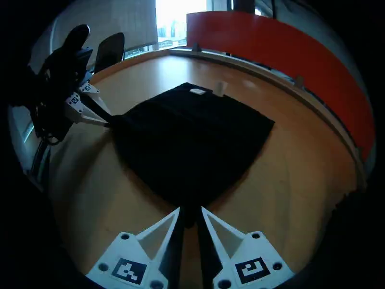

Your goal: Fold towel

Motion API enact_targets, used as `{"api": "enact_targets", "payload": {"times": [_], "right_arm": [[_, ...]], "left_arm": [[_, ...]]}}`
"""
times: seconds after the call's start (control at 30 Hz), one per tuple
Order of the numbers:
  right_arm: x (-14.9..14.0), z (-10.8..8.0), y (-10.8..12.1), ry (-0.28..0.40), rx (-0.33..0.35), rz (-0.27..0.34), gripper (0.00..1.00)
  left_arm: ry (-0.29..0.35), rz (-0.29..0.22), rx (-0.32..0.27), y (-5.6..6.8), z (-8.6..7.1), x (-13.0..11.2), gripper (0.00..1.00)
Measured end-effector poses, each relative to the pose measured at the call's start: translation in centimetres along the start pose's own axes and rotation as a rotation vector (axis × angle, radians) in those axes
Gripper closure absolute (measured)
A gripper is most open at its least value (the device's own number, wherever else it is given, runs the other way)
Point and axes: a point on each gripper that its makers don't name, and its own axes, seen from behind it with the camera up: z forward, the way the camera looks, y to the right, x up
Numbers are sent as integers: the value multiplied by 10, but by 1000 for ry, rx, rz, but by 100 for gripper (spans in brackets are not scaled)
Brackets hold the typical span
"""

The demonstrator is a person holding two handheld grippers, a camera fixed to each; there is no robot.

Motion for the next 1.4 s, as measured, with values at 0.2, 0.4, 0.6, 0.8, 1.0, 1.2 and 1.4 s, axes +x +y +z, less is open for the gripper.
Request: {"api": "enact_targets", "payload": {"times": [0.2, 0.4, 0.6, 0.8, 1.0, 1.2, 1.4], "right_arm": [[10, -10, 0, 26, -6, 9, 83], [23, -22, -2, 50, -14, -4, 83], [36, -36, -5, 74, -19, -18, 83], [49, -52, -9, 89, -16, -24, 83], [59, -67, -12, 101, -9, -29, 83], [66, -81, -16, 104, -2, -46, 83], [73, -93, -19, 109, -2, -53, 83]], "left_arm": [[21, -20, 10, -3, -12, 11, 83], [32, -14, 14, -3, -23, 20, 83], [40, -9, 20, -3, -39, 30, 83], [50, -28, 20, -2, -55, 40, 83], [58, -43, 21, 1, -70, 47, 83], [62, -53, 26, 3, -83, 51, 83], [63, -68, 25, 7, -94, 54, 83]]}}
